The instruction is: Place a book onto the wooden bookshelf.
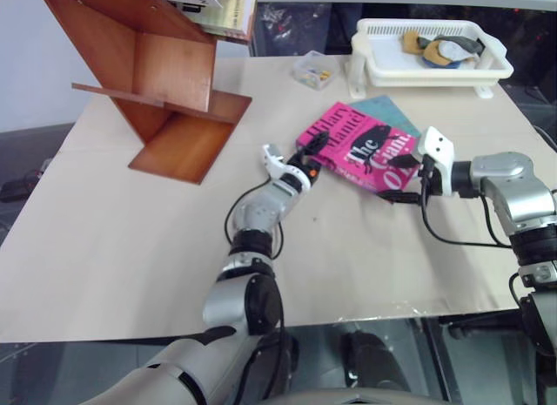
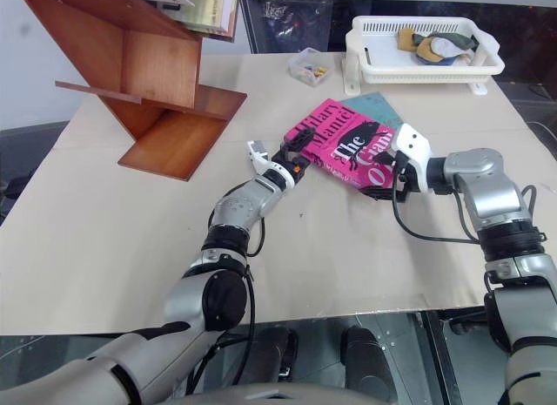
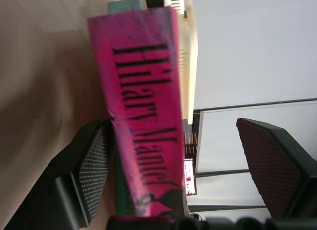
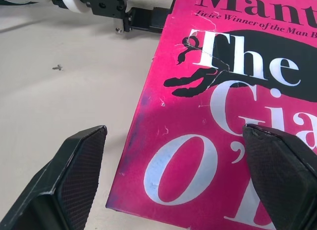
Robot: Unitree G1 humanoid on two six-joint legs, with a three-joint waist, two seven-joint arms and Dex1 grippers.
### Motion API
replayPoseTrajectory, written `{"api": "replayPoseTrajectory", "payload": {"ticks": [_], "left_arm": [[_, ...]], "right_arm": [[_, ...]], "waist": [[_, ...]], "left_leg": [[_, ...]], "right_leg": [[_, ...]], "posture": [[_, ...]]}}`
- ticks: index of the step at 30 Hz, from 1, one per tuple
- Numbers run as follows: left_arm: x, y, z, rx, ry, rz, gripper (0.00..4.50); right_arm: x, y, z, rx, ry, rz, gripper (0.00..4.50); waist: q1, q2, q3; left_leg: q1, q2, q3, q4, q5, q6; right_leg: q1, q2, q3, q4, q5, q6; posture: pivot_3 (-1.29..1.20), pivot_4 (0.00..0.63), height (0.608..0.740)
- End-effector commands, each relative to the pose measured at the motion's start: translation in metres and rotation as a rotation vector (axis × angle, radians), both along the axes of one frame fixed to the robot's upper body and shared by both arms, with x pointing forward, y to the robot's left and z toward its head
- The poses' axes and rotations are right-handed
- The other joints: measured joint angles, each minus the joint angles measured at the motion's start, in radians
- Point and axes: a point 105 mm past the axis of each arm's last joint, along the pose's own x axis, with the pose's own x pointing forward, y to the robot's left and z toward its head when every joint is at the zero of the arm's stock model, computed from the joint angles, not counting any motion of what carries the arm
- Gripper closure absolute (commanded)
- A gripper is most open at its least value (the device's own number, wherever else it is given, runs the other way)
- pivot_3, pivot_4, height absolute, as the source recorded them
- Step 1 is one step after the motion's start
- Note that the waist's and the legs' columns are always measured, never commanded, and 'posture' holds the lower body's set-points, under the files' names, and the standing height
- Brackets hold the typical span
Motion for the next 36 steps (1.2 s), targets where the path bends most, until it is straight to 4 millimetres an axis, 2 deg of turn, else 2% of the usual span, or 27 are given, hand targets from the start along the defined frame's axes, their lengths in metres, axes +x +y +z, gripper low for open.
{"api": "replayPoseTrajectory", "payload": {"ticks": [1,6,13,21,24,26,27,28,30,31,36], "left_arm": [[0.003,-0.005,0.002,-0.014,0.015,-0.014,0.23],[0.0,-0.012,0.007,-0.086,0.014,-0.066,0.23],[0.004,-0.011,0.011,-0.188,0.055,-0.055,0.23],[0.007,-0.012,0.013,-0.2,0.061,-0.051,0.23],[0.007,-0.012,0.012,-0.195,0.062,-0.047,1.07],[0.007,-0.011,0.012,-0.181,0.055,-0.046,1.96],[0.007,-0.011,0.012,-0.18,0.055,-0.044,2.27],[0.007,-0.011,0.012,-0.178,0.054,-0.041,2.85],[0.008,-0.011,0.011,-0.171,0.054,-0.035,3.47],[0.008,-0.01,0.011,-0.162,0.051,-0.033,3.7],[0.007,-0.009,0.011,-0.128,0.019,-0.038,3.71]], "right_arm": [[-0.001,-0.009,-0.014,-0.034,0.055,-0.027,0.0],[-0.002,-0.008,-0.014,-0.035,0.056,-0.018,0.0],[-0.003,-0.008,-0.017,-0.051,0.059,-0.013,0.0],[-0.003,-0.009,-0.017,-0.062,0.053,-0.013,0.0],[-0.004,-0.009,-0.018,-0.062,0.052,-0.012,0.0],[-0.004,-0.009,-0.018,-0.063,0.052,-0.01,0.0],[-0.004,-0.009,-0.018,-0.063,0.052,-0.01,0.0],[-0.005,-0.009,-0.018,-0.062,0.052,-0.01,0.0],[-0.005,-0.008,-0.018,-0.062,0.051,-0.01,0.0],[-0.005,-0.008,-0.018,-0.062,0.051,-0.01,0.0],[-0.005,-0.008,-0.013,-0.054,0.037,-0.006,0.0]], "waist": [[0.0,0.0,0.0],[0.0,0.0,0.0],[0.0,0.0,0.0],[0.0,0.0,-0.001],[0.0,0.0,-0.001],[-0.003,0.0,-0.001],[-0.003,0.0,-0.001],[-0.003,0.0,-0.001],[-0.003,0.0,-0.001],[-0.004,0.0,-0.001],[-0.003,0.0,-0.001]], "left_leg": [[0.0,0.0,0.0,0.0,0.0,0.0],[0.0,0.0,-0.001,0.0,0.0,0.0],[0.0,-0.001,-0.001,0.0,0.0,0.0],[0.0,-0.001,-0.002,0.0,0.0,0.0],[0.0,-0.001,-0.002,0.0,0.0,0.0],[0.0,-0.001,-0.002,0.0,0.0,0.0],[0.001,-0.001,-0.002,0.0,0.0,0.0],[0.001,-0.001,-0.002,0.0,0.0,0.0],[0.001,-0.001,-0.002,0.0,0.0,0.0],[0.001,-0.001,-0.002,0.0,0.0,0.0],[0.001,-0.001,-0.002,0.0,0.0,0.0]], "right_leg": [[0.0,0.0,0.0,0.0,0.0,0.0],[0.0,0.0,0.0,0.0,0.0,0.0],[0.001,-0.001,-0.002,0.0,0.0,0.0],[0.001,-0.001,-0.002,0.0,0.0,0.0],[0.001,-0.001,-0.002,0.0,0.0,0.0],[0.001,-0.001,-0.002,0.0,0.0,0.0],[0.001,-0.001,-0.002,0.0,0.0,0.0],[0.001,-0.001,-0.001,0.001,0.0,0.0],[0.001,-0.001,-0.002,0.001,0.0,0.0],[0.001,-0.001,-0.001,0.001,0.0,0.0],[0.001,-0.001,-0.001,0.001,0.0,0.0]], "posture": [[0.0,0.15,0.74],[0.0,0.15,0.74],[0.0,0.15,0.74],[0.0,0.15,0.74],[0.0,0.15,0.74],[0.0,0.15,0.74],[0.0,0.15,0.74],[0.0,0.15,0.74],[0.0,0.15,0.74],[0.0,0.15,0.74],[0.0,0.15,0.74]]}}
